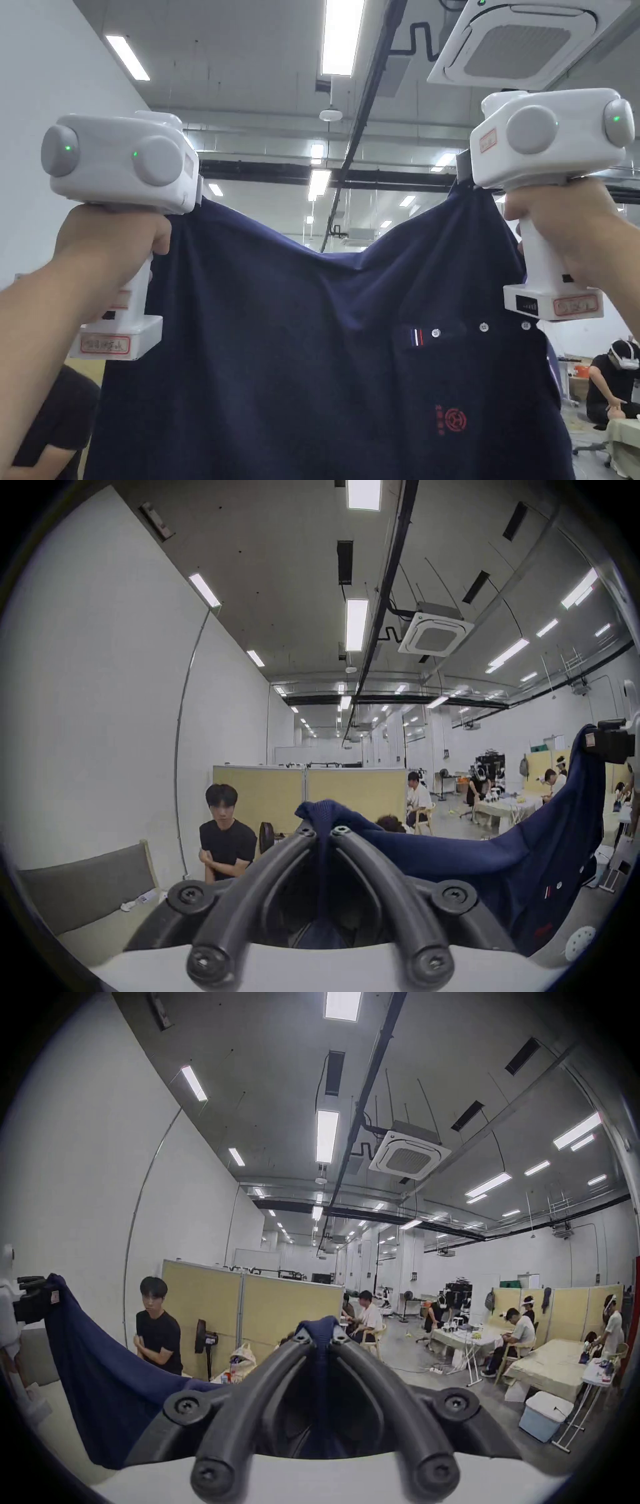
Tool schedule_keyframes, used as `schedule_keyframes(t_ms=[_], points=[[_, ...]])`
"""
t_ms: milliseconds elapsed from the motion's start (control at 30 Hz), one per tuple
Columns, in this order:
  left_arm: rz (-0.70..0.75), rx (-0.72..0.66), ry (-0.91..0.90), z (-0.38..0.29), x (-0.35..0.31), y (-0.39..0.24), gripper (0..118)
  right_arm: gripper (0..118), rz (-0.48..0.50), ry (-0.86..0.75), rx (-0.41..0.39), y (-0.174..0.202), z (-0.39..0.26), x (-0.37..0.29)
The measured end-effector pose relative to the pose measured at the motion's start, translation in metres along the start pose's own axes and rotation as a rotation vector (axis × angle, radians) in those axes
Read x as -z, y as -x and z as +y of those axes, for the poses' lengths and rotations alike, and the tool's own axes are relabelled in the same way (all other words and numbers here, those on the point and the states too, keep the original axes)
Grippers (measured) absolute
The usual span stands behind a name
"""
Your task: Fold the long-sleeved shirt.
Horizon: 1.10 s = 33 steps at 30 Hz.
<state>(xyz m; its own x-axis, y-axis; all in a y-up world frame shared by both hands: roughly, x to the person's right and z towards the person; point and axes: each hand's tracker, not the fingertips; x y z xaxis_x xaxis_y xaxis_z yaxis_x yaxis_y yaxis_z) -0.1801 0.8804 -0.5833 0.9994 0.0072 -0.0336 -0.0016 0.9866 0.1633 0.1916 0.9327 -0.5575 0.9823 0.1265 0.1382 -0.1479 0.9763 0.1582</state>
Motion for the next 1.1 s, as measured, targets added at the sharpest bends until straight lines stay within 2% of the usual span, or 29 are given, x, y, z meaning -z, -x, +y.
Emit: schedule_keyframes(t_ms=[100,333,500,667,833,967,1033,1100], points=[[0.021,0.015,-0.033,0.000,0.023,-0.001,0,5,-0.027,-0.045,-0.019,0.003,-0.003,0.021],[0.051,0.018,-0.087,-0.030,0.055,0.003,0,5,-0.006,-0.049,-0.017,0.009,-0.034,0.070],[0.034,0.024,-0.068,-0.101,0.058,0.002,0,5,0.043,0.012,-0.003,0.026,-0.102,0.068],[-0.022,0.036,0.078,-0.204,0.037,-0.002,0,5,0.104,0.139,-0.006,0.044,-0.202,0.057],[-0.074,0.086,0.244,-0.337,-0.026,-0.009,0,5,0.165,0.327,-0.015,0.074,-0.339,0.006],[-0.108,0.110,0.457,-0.454,-0.104,-0.009,0,5,0.201,0.526,0.005,0.096,-0.464,-0.073],[-0.110,0.069,0.581,-0.505,-0.144,-0.004,0,5,0.208,0.640,0.057,0.101,-0.519,-0.117],[-0.082,0.046,0.684,-0.546,-0.178,0.008,0,5,0.203,0.743,0.074,0.106,-0.565,-0.163]])
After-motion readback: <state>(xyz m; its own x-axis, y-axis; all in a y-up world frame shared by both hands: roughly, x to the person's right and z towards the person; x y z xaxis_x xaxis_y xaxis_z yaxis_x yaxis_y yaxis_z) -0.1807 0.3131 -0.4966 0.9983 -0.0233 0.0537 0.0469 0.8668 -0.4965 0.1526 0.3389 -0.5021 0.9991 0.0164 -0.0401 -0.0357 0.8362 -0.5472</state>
